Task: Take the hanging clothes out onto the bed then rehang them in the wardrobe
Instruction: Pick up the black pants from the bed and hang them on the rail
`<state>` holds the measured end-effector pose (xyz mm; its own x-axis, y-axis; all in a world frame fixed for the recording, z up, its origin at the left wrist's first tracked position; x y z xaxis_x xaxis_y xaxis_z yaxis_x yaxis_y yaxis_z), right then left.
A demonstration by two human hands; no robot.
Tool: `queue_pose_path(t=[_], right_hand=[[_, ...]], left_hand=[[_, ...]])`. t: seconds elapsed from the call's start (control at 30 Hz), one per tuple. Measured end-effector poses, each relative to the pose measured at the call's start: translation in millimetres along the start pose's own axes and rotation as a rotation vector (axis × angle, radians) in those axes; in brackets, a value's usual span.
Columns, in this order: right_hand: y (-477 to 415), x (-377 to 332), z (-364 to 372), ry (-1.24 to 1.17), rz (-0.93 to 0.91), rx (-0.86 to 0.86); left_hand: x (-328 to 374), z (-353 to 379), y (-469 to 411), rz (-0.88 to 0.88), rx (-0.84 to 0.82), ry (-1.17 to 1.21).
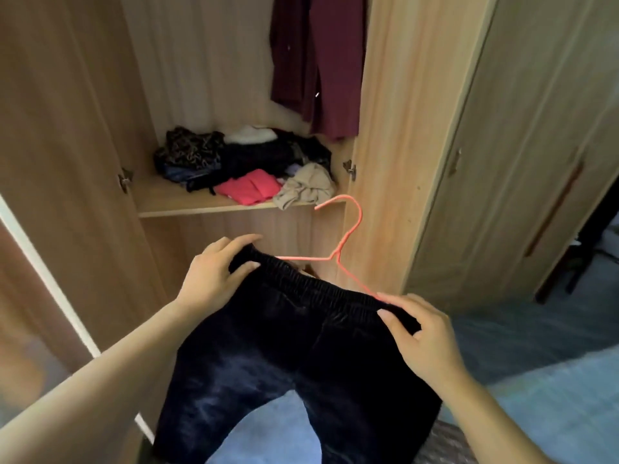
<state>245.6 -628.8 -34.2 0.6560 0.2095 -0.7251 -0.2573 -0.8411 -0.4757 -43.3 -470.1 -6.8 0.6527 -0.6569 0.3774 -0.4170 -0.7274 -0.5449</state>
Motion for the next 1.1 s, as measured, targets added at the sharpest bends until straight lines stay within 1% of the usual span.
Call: queue_pose_path(t=[0.1,0.23,0.4,0.6,0.67,0.73,0.93,1.03,1.1], right_hand=[[-52,0,33,-0.074,-0.035,0.053],[-144,2,85,-0.121,-0.105,0.045],[-268,-5,136,-0.143,-0.167,-0.028],[-395,-28,177,-0.112,-0.302,-0.026],[-432,-41,187,-0.107,-0.344,0.005],[-470,-59,194,-0.097,-0.376,0.050],[-582,-140,186,-0.075,-0.475,0.257],[-636,-187,186,-0.014,-0.462,0.334],[-668,-216,190,0.021,-0.454,0.384]], left_hand=[[-36,-9,-38,-0.002,0.019,-0.026],[-93,-13,-88,-0.071,0.055,-0.036],[-157,-26,-159,-0.208,0.011,-0.120],[-214,-45,-247,-0.289,-0.015,-0.207],[-227,-58,-277,-0.294,-0.020,-0.212],[-244,-76,-312,-0.276,0.011,-0.258],[-276,-151,-421,-0.189,0.107,-0.547],[-293,-197,-471,-0.149,0.199,-0.675],[-307,-225,-497,-0.108,0.313,-0.751]])
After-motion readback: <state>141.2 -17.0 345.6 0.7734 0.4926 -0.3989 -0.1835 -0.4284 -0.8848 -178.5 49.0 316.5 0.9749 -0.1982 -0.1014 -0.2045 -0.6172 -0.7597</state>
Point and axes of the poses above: each hand's wrist, its own y-axis away from the middle knuckle, its own z-axis out of the palm, x = y × z, the point moved 2 cm from there along -y, towards the middle knuckle, and after that the axes turned 6 degrees about z, right-handed, at the moved point
